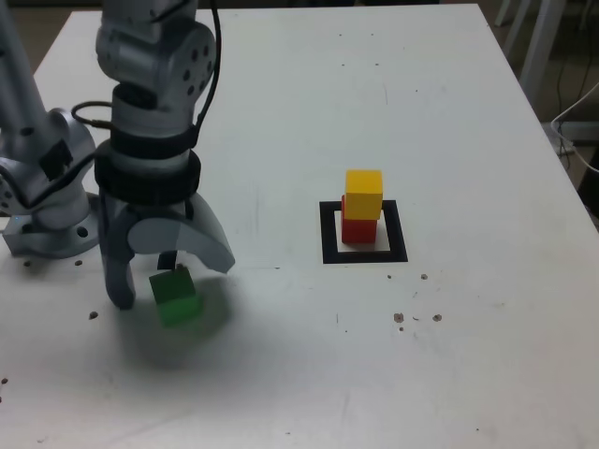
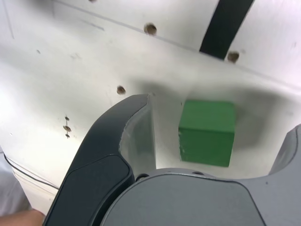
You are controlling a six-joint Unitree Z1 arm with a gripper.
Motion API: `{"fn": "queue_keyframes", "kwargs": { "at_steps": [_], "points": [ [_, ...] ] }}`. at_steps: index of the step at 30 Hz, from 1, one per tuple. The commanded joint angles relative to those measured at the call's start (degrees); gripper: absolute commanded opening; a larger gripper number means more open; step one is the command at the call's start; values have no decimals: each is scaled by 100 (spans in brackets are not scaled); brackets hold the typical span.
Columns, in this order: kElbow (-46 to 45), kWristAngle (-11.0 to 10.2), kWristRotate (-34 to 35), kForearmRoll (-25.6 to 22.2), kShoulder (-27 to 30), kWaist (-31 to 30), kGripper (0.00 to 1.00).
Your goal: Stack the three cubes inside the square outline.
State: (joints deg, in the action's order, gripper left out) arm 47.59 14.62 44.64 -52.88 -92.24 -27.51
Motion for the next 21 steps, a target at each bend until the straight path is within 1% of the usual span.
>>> {"fn": "queue_keyframes", "kwargs": {
  "at_steps": [1,6,11,17,21],
  "points": [
    [-12,56,-8,152,-98,-82,92],
    [-28,94,-11,367,-254,-141,88],
    [-60,94,-46,603,-359,-141,80],
    [-62,55,-87,746,-404,-141,61],
    [-76,-57,-58,755,-400,-141,48]
  ]
}}
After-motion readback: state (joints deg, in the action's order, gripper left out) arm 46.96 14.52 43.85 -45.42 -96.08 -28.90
